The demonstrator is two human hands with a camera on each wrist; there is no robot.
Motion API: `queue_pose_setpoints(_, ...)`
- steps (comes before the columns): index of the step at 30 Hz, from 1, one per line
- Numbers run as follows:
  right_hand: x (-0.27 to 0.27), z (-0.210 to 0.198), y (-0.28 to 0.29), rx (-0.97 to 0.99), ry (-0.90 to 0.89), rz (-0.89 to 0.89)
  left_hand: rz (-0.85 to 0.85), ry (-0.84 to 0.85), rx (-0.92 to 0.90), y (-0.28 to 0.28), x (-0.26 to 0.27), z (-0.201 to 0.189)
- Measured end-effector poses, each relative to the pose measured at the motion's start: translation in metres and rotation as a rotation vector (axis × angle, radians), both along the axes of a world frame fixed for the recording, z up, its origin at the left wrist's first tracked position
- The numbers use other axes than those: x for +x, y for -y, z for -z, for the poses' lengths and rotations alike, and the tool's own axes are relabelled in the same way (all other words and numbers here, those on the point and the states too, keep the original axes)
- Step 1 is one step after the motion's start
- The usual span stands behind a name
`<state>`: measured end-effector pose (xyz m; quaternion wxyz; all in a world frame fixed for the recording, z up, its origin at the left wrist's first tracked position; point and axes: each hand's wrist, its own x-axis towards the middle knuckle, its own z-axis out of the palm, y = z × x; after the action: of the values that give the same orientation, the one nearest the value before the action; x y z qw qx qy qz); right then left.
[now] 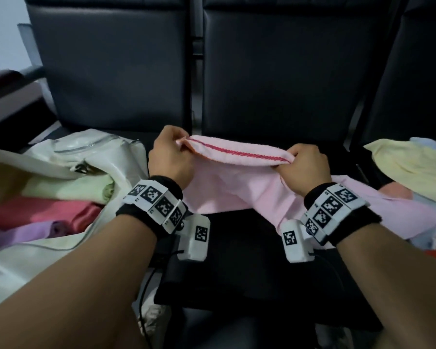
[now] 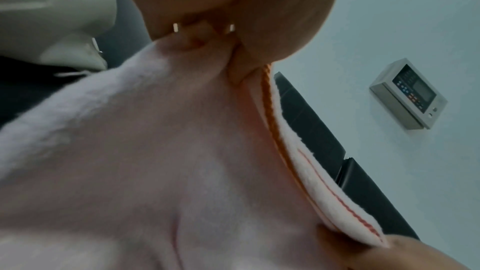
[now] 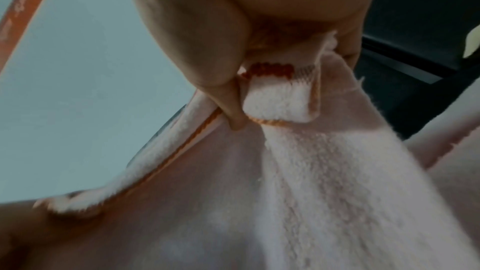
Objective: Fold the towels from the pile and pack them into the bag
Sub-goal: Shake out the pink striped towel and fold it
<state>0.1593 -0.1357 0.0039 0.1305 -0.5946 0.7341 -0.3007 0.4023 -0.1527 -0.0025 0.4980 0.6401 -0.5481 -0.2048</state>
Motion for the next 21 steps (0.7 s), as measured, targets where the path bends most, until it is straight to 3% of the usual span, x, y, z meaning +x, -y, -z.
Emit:
queue_pose_setpoints(11,-0.033,0.005,0.010,0.015,0.037,0.152,0.137,0.156,0.183,0.012,-0.027,0.005)
queue_pose_setpoints(21,-0.057,0.006,0.013,0.057,0.130,0.149,0.081,0.007,0.227,0.028,-0.026,0.016)
